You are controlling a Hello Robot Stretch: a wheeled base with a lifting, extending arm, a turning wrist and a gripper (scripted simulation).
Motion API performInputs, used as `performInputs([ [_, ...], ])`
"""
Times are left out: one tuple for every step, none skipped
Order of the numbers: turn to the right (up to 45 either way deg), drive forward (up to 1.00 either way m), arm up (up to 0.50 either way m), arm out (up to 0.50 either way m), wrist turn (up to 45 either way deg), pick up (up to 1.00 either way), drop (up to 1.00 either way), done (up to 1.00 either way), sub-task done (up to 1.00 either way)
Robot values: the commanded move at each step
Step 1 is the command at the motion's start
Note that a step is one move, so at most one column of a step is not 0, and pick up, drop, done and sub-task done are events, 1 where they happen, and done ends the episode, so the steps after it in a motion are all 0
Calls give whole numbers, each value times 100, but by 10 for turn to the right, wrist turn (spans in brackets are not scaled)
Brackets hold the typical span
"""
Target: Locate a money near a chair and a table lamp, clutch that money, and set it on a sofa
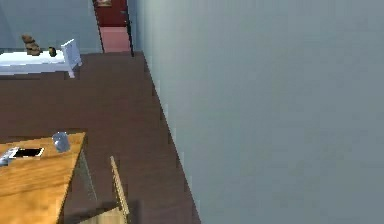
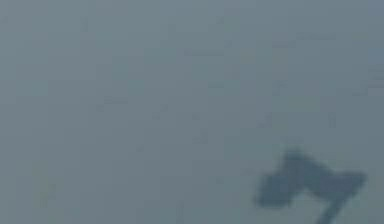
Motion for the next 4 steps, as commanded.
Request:
performInputs([
  [-450, 0, 0, 0, 0, 0, 0, 0, 0],
  [-450, 0, 0, 0, 0, 0, 0, 0, 0],
  [-450, 0, 0, 0, 0, 0, 0, 0, 0],
  [-330, 0, 0, 0, 0, 0, 0, 0, 0],
])
